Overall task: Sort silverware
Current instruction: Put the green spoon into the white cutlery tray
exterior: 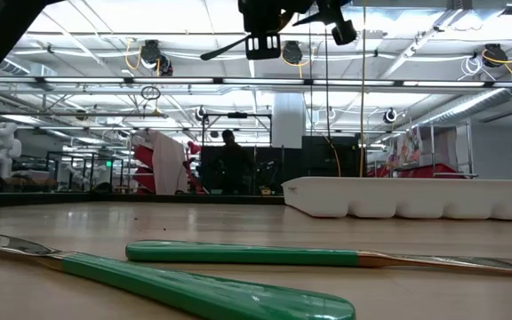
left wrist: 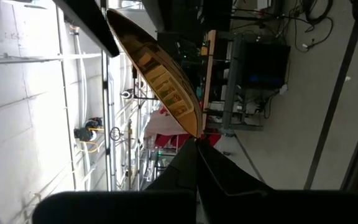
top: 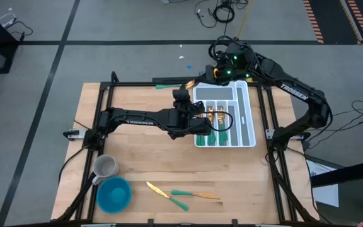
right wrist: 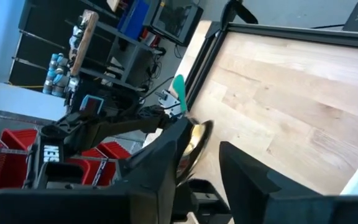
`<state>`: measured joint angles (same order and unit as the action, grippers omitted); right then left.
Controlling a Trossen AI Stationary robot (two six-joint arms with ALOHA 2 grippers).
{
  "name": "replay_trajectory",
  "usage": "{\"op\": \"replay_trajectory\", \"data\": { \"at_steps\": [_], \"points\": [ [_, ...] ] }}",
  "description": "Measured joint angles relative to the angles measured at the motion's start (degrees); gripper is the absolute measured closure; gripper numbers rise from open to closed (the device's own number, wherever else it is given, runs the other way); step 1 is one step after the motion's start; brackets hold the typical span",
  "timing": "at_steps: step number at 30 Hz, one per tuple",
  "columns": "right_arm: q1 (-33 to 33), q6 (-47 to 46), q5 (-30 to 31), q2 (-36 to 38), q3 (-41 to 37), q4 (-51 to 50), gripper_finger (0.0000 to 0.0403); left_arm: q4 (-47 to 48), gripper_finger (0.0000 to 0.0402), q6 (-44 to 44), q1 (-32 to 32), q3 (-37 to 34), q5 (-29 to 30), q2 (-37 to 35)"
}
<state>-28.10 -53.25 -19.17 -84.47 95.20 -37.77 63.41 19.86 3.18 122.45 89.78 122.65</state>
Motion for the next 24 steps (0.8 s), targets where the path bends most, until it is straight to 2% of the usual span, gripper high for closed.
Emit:
{"op": "replay_trajectory", "data": {
  "at_steps": [10,16,19,22,24],
  "points": [
    [-0.5,0.8,-0.9,-0.5,0.0,-1.3,0.0296,0.1,0.0401,0.1,0.0,0.0,-0.1,0.0],
    [-0.5,0.4,-3.6,-2.5,0.1,-1.2,0.0304,0.1,0.0401,0.1,-0.1,0.0,-0.1,0.0],
    [-0.4,1.7,-3.3,-2.8,0.0,-1.1,0.0334,0.1,0.0401,0.1,-0.1,0.0,-0.1,0.0],
    [-0.5,3.4,-2.7,-2.9,0.0,-0.7,0.0385,-0.1,0.0401,0.0,-0.1,0.0,0.2,0.0],
    [-0.5,4.1,-2.5,-2.9,0.0,-1.1,0.0395,-0.2,0.0401,-0.1,0.0,0.0,0.4,0.0]
  ]
}}
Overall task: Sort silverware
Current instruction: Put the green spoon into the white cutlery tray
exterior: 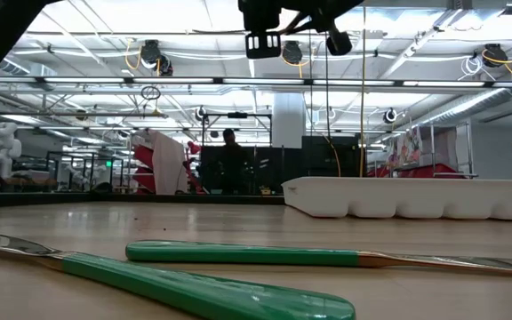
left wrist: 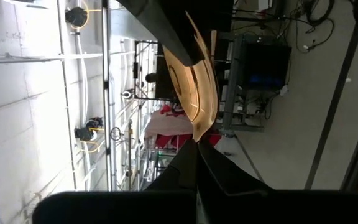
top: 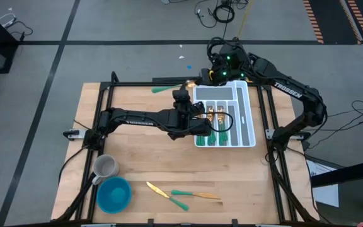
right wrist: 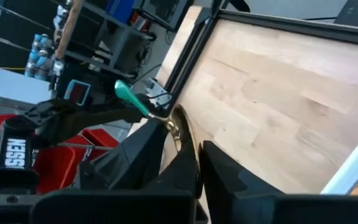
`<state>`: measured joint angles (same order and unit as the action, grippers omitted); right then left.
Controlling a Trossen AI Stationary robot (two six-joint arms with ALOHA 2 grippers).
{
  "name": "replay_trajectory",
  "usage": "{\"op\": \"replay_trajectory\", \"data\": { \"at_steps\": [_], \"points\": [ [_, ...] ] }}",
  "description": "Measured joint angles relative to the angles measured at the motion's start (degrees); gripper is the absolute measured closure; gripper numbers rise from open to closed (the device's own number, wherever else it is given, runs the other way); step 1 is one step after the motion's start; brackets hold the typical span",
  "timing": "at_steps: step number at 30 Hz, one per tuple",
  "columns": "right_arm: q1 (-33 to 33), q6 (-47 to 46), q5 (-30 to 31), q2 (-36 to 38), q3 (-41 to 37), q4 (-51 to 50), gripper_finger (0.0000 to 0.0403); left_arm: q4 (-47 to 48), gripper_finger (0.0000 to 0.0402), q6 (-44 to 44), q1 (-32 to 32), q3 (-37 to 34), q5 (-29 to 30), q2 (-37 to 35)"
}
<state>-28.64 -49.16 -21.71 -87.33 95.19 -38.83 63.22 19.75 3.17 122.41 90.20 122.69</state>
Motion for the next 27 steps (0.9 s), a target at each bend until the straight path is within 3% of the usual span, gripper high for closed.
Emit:
{"op": "replay_trajectory", "data": {
  "at_steps": [6,15,19,23,27],
  "points": [
    [0.0,3.1,0.2,0.0,0.0,-1.1,0.0401,-2.9,0.039,0.0,0.0,0.0,-4.1,-0.1],
    [-2.1,8.8,0.0,0.2,0.0,2.1,0.0403,-2.8,0.0294,0.1,1.6,0.7,-16.8,-0.2],
    [-5.3,12.1,-0.1,1.2,0.1,2.7,0.0403,-2.7,0.0251,-1.7,3.0,1.6,-20.9,0.0],
    [-10.7,16.0,-3.8,2.3,0.0,0.4,0.0403,-2.4,0.0235,-4.2,4.9,2.0,-21.9,-0.2],
    [-16.7,26.1,-4.2,3.0,0.1,-9.0,0.0403,-0.5,0.0233,-9.8,7.3,1.9,-30.5,-2.1]
  ]
}}
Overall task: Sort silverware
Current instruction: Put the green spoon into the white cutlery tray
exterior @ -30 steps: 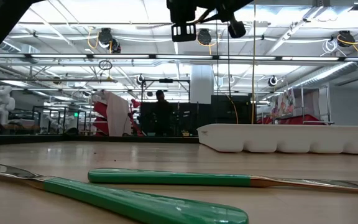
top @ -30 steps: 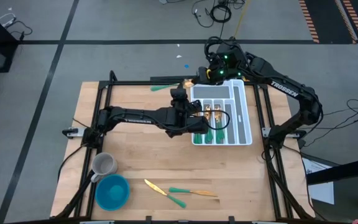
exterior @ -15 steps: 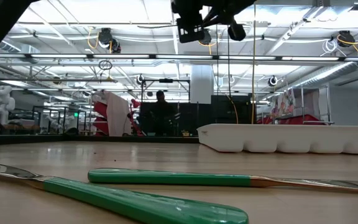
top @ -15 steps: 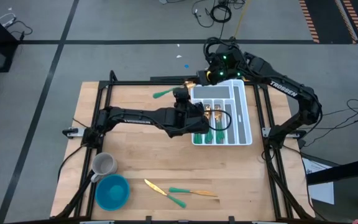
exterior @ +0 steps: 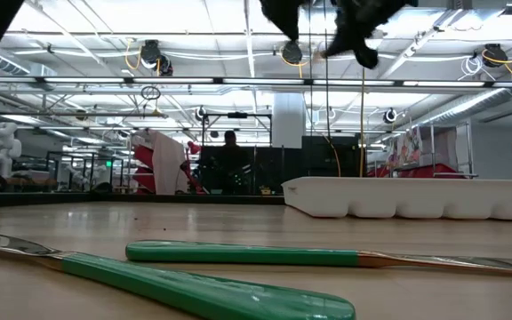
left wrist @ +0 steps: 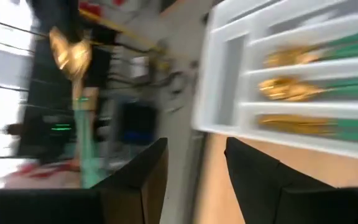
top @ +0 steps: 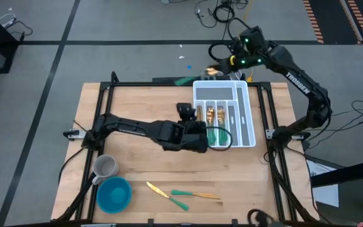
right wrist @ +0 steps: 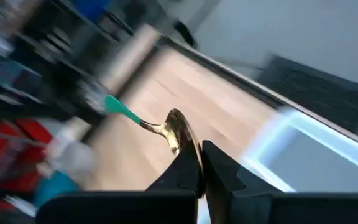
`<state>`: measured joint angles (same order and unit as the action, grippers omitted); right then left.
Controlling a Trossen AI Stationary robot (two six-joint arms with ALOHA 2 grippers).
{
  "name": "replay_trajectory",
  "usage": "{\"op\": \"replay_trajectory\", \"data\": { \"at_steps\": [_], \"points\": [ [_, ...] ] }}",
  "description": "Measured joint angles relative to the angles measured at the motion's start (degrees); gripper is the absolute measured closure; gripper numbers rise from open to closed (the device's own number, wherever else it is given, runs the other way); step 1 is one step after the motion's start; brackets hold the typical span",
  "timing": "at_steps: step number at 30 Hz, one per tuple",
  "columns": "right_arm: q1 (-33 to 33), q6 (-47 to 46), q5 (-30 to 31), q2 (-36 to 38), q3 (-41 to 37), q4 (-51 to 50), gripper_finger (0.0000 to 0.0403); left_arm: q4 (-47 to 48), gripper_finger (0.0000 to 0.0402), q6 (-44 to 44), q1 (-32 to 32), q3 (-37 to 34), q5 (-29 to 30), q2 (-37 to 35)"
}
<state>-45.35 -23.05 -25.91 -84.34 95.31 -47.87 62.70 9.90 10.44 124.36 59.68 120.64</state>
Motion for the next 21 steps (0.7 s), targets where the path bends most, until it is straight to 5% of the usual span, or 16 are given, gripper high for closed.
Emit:
{"op": "replay_trajectory", "data": {
  "at_steps": [8,12,18,21],
  "points": [
    [-7.1,23.4,6.4,-2.3,-0.1,-26.3,0.0403,9.2,0.0233,-17.9,0.8,0.0,-13.1,-7.5],
    [-5.3,30.2,12.0,-3.7,-0.1,-31.4,0.0403,11.1,0.0233,-22.3,0.8,0.0,-20.0,-13.0],
    [-0.3,43.7,12.6,-6.7,-0.1,-33.3,0.0403,12.4,0.0233,-22.8,0.8,0.0,-31.2,-22.4],
    [2.4,49.0,14.7,-9.2,-0.1,-34.4,0.0403,12.6,0.0233,-23.2,0.9,0.0,-32.8,-26.9]
  ]
}}
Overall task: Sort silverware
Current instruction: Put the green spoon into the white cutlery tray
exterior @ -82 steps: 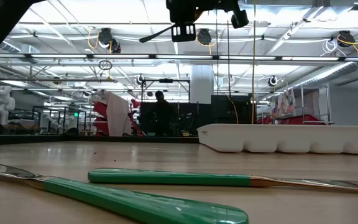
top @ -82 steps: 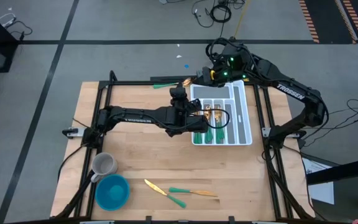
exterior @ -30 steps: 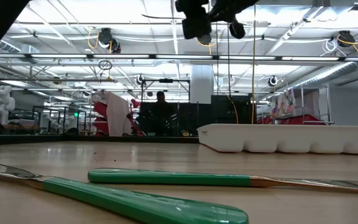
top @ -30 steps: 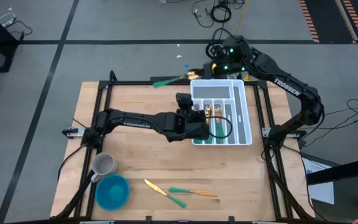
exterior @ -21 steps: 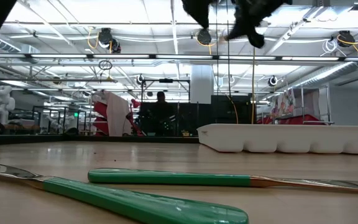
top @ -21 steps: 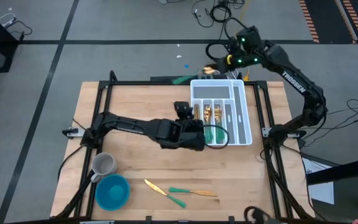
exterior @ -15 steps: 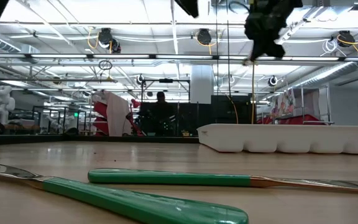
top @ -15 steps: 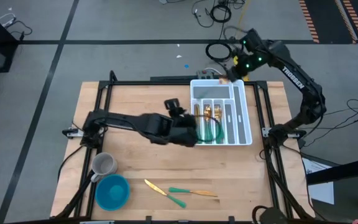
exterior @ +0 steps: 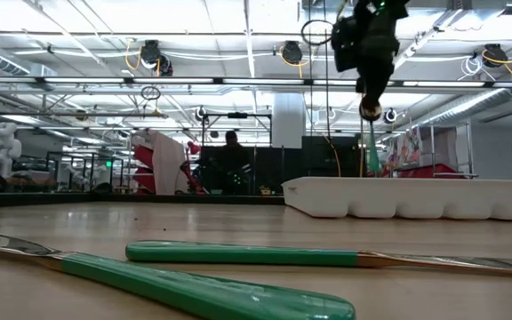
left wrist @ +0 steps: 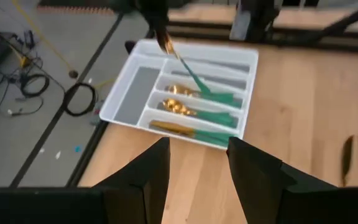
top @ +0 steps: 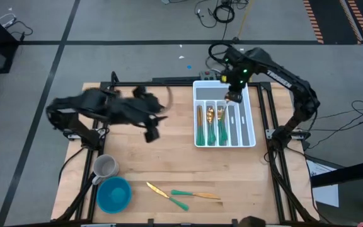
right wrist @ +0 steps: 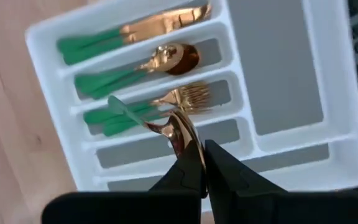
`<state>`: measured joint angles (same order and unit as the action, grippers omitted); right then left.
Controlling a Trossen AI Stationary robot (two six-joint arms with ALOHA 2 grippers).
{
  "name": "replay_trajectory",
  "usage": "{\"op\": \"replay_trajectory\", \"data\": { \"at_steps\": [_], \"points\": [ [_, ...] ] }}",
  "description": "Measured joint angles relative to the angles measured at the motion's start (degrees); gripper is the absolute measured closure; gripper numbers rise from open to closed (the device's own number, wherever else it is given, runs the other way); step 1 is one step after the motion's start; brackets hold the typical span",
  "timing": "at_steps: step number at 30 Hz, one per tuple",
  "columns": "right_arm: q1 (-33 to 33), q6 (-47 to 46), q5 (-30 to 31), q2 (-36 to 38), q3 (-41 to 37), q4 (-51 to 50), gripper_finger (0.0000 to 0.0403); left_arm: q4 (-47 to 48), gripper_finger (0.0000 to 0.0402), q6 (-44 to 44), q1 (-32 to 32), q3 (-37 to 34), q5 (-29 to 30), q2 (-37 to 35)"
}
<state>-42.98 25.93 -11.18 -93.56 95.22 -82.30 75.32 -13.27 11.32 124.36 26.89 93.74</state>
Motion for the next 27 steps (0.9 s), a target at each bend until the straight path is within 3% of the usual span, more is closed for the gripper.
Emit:
{"op": "replay_trajectory", "data": {
  "at_steps": [11,14,20,24,27],
  "points": [
    [3.0,7.8,-2.8,-10.0,0.0,1.1,0.0403,0.5,0.0233,-1.2,0.1,0.0,-0.1,-12.5],
    [2.9,8.9,-3.1,-10.9,0.0,1.6,0.0403,0.9,0.0233,-0.8,0.1,0.0,0.0,-15.0],
    [2.7,10.2,-9.8,-11.1,0.1,2.6,0.0403,2.5,0.0233,0.1,0.1,0.0,0.7,-18.2],
    [3.2,11.1,-7.2,-11.0,0.6,2.0,0.0403,4.0,0.0233,0.5,-0.1,0.0,1.0,-19.6],
    [3.3,12.0,-8.5,-11.7,0.6,4.6,0.0403,4.9,0.0233,0.5,-0.1,0.0,2.0,-20.4]
  ]
}}
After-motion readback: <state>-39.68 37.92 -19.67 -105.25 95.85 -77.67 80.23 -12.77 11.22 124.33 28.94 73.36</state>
